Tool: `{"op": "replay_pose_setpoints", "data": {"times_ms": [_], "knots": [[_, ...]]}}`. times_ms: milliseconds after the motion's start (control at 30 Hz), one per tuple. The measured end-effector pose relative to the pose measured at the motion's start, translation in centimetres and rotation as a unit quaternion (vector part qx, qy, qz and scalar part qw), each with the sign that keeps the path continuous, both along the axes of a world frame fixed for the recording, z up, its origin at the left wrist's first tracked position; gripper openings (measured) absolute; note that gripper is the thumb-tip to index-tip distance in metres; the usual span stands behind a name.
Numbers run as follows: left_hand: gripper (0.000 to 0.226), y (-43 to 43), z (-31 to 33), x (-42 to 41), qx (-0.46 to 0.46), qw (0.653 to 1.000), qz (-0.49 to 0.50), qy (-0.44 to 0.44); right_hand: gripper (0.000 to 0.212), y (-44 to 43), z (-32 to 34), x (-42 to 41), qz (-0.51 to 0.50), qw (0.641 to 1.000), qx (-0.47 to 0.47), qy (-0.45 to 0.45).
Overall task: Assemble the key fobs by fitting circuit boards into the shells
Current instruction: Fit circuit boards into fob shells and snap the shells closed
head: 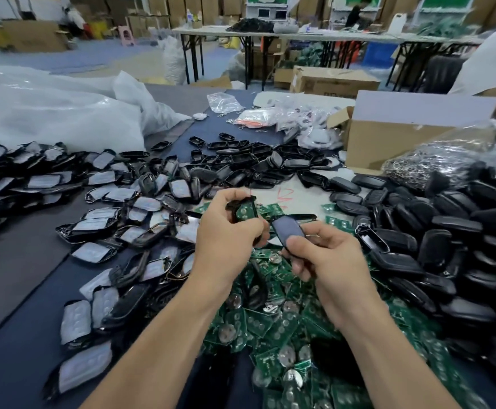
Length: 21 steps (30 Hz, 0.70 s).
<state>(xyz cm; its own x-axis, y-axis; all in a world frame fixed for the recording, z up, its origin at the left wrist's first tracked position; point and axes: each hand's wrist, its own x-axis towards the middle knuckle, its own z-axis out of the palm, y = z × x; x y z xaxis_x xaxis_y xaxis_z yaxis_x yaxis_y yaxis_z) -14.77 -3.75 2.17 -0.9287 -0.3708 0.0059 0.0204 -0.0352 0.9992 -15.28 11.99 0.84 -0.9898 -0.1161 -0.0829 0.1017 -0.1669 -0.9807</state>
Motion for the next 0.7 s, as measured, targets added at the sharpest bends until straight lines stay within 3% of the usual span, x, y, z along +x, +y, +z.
{"op": "replay_pose_setpoints", "data": {"times_ms": [167,400,467,567,700], "knots": [[0.045,0.9,-0.4,0.1,-0.070,0.996,-0.029,-0.052,0.023,0.1,-0.1,-0.1,0.014,1.000,0.007,0.023],[0.028,1.2,-0.5,0.3,-0.102,0.994,-0.020,-0.035,0.014,0.3,-0.1,-0.1,0.035,0.999,-0.008,0.026],[0.023,0.8,-0.6,0.2,-0.090,0.995,-0.032,-0.029,0.004,0.4,0.4,-0.1,0.061,0.997,-0.041,-0.005],[0.022,-0.1,-0.4,0.1,-0.072,0.996,-0.061,-0.007,0.024,1.0,0.8,-0.4,0.100,0.985,-0.118,-0.081],[0.013,-0.4,0.0,0.3,0.000,0.993,-0.118,0.006,0.027,1.9,0.9,-0.5,0.170,0.964,-0.160,-0.125]]}}
